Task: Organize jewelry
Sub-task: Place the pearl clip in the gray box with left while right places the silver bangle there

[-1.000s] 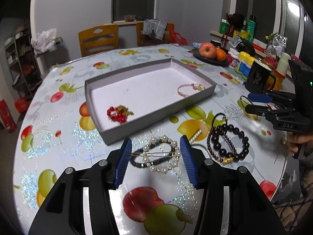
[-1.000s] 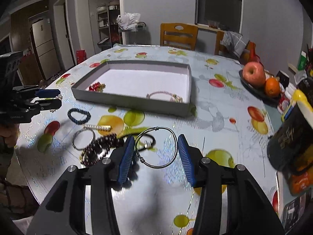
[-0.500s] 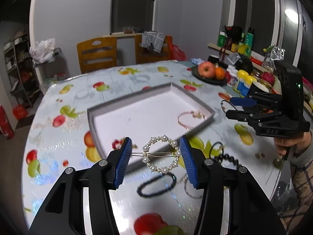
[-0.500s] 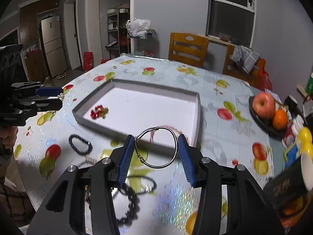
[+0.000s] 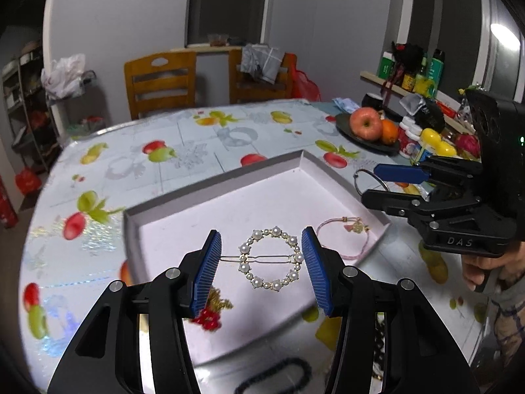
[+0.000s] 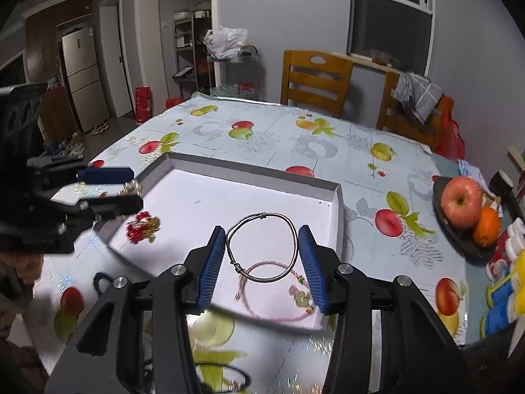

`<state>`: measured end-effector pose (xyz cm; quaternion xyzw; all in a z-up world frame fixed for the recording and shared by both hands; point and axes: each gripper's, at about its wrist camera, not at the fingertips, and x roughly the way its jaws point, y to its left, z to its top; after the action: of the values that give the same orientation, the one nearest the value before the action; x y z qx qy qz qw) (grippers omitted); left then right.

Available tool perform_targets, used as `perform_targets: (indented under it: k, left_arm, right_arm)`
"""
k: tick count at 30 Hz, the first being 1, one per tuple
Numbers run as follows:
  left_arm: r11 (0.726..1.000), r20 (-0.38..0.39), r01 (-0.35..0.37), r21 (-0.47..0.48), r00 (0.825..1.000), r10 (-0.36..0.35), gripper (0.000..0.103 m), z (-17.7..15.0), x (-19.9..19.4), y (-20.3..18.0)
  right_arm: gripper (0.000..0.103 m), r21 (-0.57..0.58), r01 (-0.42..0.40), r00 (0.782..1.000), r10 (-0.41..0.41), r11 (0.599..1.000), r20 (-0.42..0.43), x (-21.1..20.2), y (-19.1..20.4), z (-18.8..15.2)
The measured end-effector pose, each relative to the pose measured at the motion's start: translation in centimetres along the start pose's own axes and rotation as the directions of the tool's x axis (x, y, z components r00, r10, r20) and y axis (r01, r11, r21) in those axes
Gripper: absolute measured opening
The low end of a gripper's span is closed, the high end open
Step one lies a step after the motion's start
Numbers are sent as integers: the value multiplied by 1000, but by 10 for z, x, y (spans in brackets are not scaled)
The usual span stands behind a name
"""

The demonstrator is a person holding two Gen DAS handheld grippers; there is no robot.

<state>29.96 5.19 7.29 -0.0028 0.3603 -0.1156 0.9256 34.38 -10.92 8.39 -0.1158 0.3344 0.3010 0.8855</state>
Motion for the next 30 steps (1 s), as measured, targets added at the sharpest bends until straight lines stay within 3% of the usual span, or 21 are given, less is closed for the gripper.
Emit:
perform_targets:
  k: [10, 24, 26, 28, 30]
  left_arm:
    - [998, -75, -29, -60, 997, 24, 53, -14, 56, 17]
    - [998, -131, -59, -32, 990, 54, 53, -15, 81, 19]
    - [998, -126, -64, -24, 990, 60, 57, -15, 79, 18]
    - [997, -108, -77, -19, 991, 74, 70, -14, 76, 17]
    - [996, -99, -87, -20, 992, 84, 75, -14, 74, 17]
  right_arm:
    - [46, 93, 36, 996, -28, 995, -83, 75, -26, -3]
    - [46, 49, 62, 983, -53, 997, -174, 106, -27, -12]
    - [47, 42, 52, 983, -44, 998, -176, 106, -24, -12]
    - [48, 35, 59, 984, -52, 998, -173, 105, -22, -13]
    - [48, 46, 55, 985, -46, 997, -166, 103, -22, -14]
